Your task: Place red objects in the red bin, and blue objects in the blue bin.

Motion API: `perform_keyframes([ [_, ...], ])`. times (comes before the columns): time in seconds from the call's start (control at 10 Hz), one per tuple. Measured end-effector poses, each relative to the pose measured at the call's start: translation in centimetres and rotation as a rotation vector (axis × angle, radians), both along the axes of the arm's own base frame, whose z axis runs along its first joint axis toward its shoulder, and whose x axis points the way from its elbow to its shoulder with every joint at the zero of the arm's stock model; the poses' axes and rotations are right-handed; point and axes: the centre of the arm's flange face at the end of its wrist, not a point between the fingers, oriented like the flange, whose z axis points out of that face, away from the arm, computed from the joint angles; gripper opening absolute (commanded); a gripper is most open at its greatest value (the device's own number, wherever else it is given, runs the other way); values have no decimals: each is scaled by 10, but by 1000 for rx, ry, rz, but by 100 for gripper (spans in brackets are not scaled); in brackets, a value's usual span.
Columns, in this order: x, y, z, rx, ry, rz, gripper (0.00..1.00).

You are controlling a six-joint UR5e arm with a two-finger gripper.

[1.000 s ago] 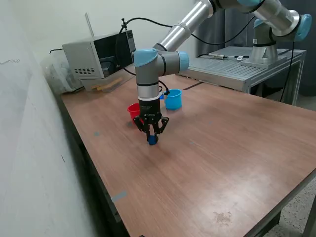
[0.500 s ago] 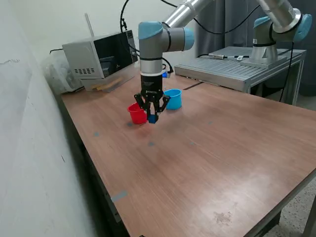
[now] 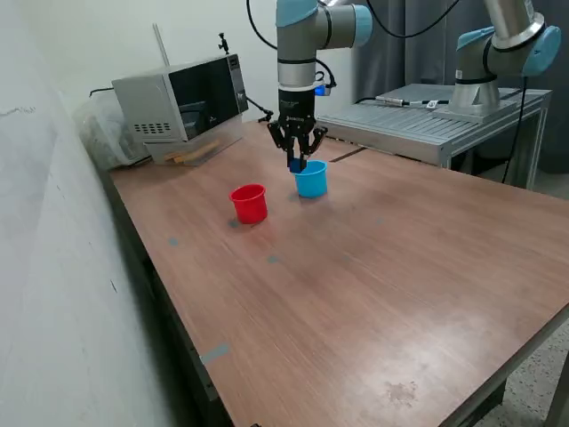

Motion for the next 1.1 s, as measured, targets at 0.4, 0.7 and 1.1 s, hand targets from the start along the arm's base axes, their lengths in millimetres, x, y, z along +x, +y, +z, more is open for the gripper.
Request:
perform_keyframes([
  [0.4,54,56,6,2,-41,-107,0],
  [0.7,73,89,-3,-11,-71,-164,0],
  [1.1,81,99,-12,-46,-86,-185,100],
])
